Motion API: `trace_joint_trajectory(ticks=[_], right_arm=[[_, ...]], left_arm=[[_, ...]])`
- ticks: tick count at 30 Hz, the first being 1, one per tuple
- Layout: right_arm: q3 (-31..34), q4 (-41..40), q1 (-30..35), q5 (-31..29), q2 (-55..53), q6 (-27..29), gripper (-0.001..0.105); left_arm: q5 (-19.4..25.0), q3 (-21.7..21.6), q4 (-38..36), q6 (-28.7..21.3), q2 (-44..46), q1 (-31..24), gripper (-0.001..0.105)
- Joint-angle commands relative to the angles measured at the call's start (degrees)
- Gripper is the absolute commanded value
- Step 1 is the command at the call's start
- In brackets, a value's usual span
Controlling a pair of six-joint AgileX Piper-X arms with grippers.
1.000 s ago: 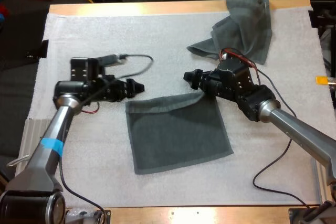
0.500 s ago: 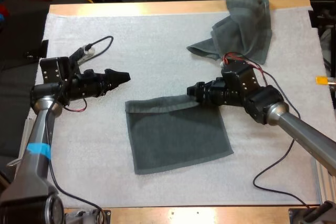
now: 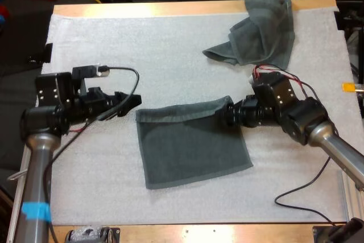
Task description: Pick towel from pile, fold and stack
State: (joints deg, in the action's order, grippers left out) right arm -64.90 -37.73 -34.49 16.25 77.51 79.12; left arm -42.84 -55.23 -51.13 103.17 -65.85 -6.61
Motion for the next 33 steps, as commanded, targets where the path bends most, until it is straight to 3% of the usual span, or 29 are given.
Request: trace_joint_trajectory(ticks=[1,6,12,22,25,33], right_arm=[[-0.08,-1.59,-1.49,0.24,-1.14,1.49,0.064],[-0.08,-3.73,-7.68,-4.58,-3.77,2.16,0.064],[-0.08,-4.84,-13.61,-8.69,-5.99,1.96,0.064],[-0.08,-5.03,-15.24,-11.3,-9.88,-0.07,0.064],[-0.08,-6.01,-15.24,-11.36,-10.3,-0.06,0.054],[-0.08,-7.96,-15.24,-12.62,-10.3,0.78,0.004]], left_arm=[[1.9,-0.01,-2.39,-1.36,1.89,0.27,0.063],[2.68,-0.01,-6.89,-1.67,8.79,0.27,0.063],[7.98,-0.01,-10.98,-1.63,16.33,0.27,0.063],[8.42,-0.01,-13.11,-0.14,27.83,3.66,0.063],[8.42,-0.01,-13.75,-0.14,30.57,4.26,0.063],[8.42,-0.01,-13.95,-0.14,33.24,4.25,0.063]])
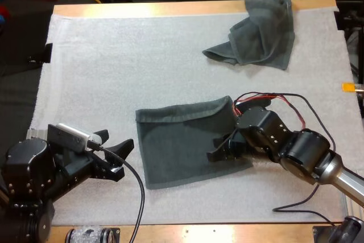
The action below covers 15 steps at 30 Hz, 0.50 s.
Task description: Pick towel from pile, fold and stack
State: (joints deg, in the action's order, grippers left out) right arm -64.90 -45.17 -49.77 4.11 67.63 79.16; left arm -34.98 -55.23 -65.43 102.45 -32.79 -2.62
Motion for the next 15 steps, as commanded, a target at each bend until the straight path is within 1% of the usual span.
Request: trace_joint_trajectory(ticks=[1,5,10,15], right_arm=[[-0.08,-0.52,0.04,-0.56,-0.41,0.77,0.001],[-0.08,-0.52,0.04,-1.8,-0.1,1.76,0.001],[-0.08,0.68,0.04,-1.74,2.17,1.79,0.001],[-0.08,5.47,0.14,0.63,6.99,1.79,0.001]], left_arm=[[0.56,-0.01,0.36,0.58,0.18,0.27,0.063],[-0.35,-0.01,0.36,0.58,0.18,0.27,0.063],[-0.43,-0.01,0.12,0.58,0.18,0.27,0.063],[-0.43,-0.01,0.12,0.58,0.18,0.27,0.063]])
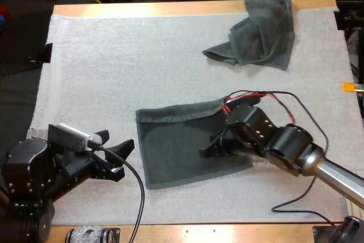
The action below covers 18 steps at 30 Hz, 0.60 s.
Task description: Pick towel from pile, fold and stack
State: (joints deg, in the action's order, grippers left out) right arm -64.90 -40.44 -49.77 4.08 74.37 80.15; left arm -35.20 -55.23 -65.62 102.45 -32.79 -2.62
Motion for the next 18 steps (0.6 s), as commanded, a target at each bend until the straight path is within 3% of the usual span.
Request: trace_joint_trajectory(ticks=[1,18], right_arm=[[-0.08,1.58,0.14,0.7,1.1,0.8,0.001],[-0.4,12.3,1.8,-0.45,16.43,1.07,0.001]], left_arm=[[-0.21,-0.01,0.31,0.58,0.18,0.27,0.063],[-0.62,-0.01,0.07,1.12,0.18,0.27,0.063]])
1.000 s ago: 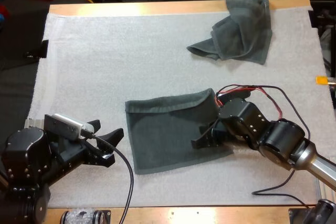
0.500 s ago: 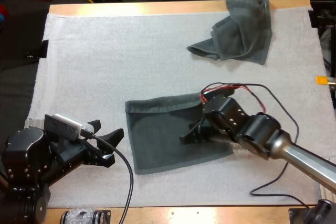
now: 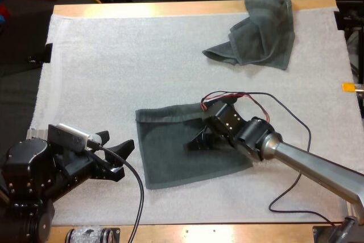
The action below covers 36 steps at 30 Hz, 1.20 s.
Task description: Pick towel from pile, fold and stack
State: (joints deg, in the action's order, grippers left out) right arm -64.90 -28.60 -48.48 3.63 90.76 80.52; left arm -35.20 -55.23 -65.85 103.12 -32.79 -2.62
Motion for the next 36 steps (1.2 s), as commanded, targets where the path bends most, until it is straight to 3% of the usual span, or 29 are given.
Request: trace_joint_trajectory(ticks=[1,14,31,36], right_arm=[[-0.58,0.81,0.88,0.05,0.51,0.7,0.001],[-6.78,2.4,3.0,0.23,11.43,2.02,0.001],[-9.58,6.37,4.97,1.59,19.49,1.34,0.001],[-9.64,13.04,4.97,1.11,19.61,0.84,0.001]], left_arm=[[-0.62,-0.01,0.21,0.44,0.18,0.27,0.063],[-0.62,-0.01,0.19,0.44,0.18,0.27,0.063],[-0.62,-0.01,0.19,0.44,0.18,0.27,0.063],[-0.62,-0.01,0.19,0.44,0.18,0.27,0.063]])
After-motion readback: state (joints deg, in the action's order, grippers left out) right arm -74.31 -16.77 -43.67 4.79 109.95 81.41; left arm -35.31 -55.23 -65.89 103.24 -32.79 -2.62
